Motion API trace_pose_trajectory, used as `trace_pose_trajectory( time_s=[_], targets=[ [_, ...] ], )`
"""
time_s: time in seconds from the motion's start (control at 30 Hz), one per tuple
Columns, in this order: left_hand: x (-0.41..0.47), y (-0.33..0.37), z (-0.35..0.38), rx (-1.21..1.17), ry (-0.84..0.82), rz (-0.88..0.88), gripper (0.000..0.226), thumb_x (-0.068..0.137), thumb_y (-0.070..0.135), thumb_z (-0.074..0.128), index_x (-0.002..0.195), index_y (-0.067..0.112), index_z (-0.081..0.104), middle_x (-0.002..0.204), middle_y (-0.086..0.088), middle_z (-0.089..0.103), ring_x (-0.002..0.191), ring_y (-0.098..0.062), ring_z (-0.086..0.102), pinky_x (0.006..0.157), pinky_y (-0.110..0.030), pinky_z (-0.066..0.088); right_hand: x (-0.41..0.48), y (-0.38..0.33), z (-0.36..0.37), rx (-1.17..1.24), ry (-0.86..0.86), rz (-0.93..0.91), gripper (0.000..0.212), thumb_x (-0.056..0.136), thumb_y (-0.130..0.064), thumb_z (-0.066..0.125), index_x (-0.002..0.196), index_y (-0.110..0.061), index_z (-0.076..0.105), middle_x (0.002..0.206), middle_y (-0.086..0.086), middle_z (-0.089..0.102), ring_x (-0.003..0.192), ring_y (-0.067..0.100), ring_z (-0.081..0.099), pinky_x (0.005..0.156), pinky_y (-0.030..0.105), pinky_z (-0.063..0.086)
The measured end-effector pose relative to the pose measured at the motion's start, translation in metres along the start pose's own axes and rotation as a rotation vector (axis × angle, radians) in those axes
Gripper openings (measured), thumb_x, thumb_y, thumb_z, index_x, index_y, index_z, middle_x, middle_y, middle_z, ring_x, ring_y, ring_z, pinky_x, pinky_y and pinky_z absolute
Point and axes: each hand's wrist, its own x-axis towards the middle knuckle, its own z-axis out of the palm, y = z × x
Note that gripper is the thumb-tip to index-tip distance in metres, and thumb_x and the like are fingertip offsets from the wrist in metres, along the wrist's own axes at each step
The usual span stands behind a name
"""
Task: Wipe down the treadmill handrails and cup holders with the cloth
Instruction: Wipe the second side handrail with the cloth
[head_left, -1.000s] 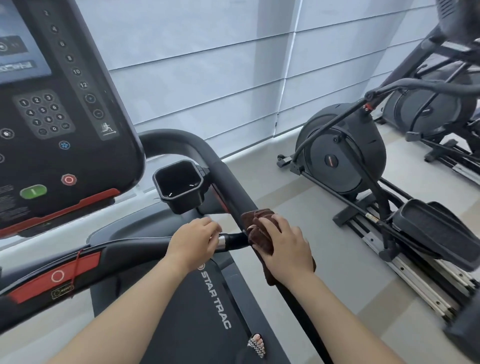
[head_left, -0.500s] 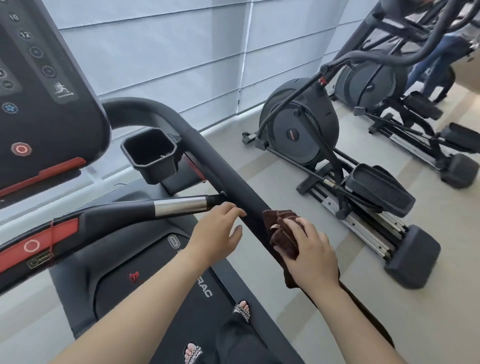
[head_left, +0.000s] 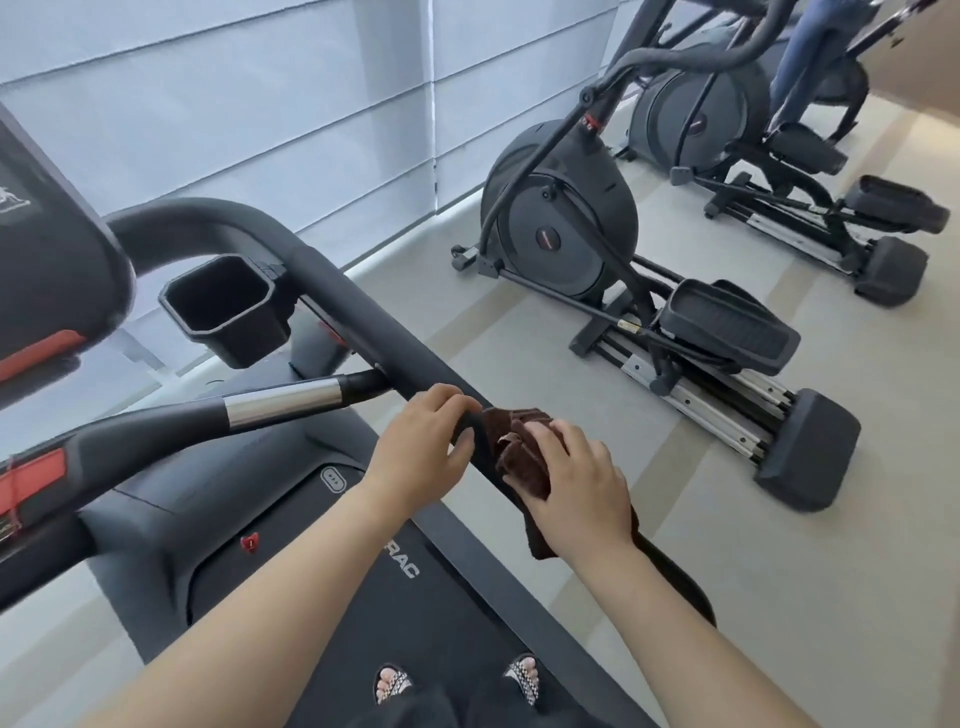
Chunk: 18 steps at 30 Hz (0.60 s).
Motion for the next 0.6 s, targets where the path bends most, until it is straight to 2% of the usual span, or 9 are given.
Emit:
trace_pose_trajectory(
  time_s=[0.13,0.23,0.43,0.6],
  targets=[
    [0.014,0.028,0.021,0.03,-0.051,0.059,0.026,0.089,0.02,0.05,0.114,0.019,0.057,0.121,0.001,0.055,0.11,-0.021,0.049,0.089,-0.032,0.042,-0.037,0.034,-0.007,0.015,0.065,0.041,0.054,0.077,-0.054,0.064,0.123,-0.03,0.048,0.124,-0.001,0.057,0.092,0.026,0.057,0.07,0.038,0.051],
    [0.023,0.051,0.043,0.031,-0.128,0.126,0.025,0.091,0.024,0.047,0.114,0.022,0.055,0.123,0.002,0.054,0.112,-0.02,0.05,0.093,-0.036,0.043,-0.063,0.062,-0.012,0.042,0.107,0.133,0.05,0.078,-0.056,0.059,0.121,-0.032,0.049,0.121,-0.004,0.057,0.09,0.026,0.058,0.068,0.038,0.052],
    [0.035,0.085,0.084,0.027,-0.277,0.317,0.024,0.093,0.03,0.042,0.111,0.023,0.058,0.116,0.005,0.059,0.104,-0.017,0.055,0.082,-0.032,0.046,-0.098,0.092,-0.017,0.259,0.202,0.417,0.043,0.082,-0.055,0.056,0.12,-0.035,0.051,0.124,-0.011,0.054,0.101,0.02,0.053,0.08,0.032,0.048],
    [0.034,0.089,0.104,0.09,-0.413,0.452,0.026,0.093,0.034,0.039,0.104,0.026,0.061,0.105,0.009,0.064,0.093,-0.015,0.059,0.07,-0.029,0.045,-0.11,0.071,-0.011,0.166,0.3,0.551,0.045,0.08,-0.059,0.049,0.117,-0.034,0.052,0.122,-0.007,0.056,0.093,0.024,0.056,0.071,0.038,0.053]
  ],
)
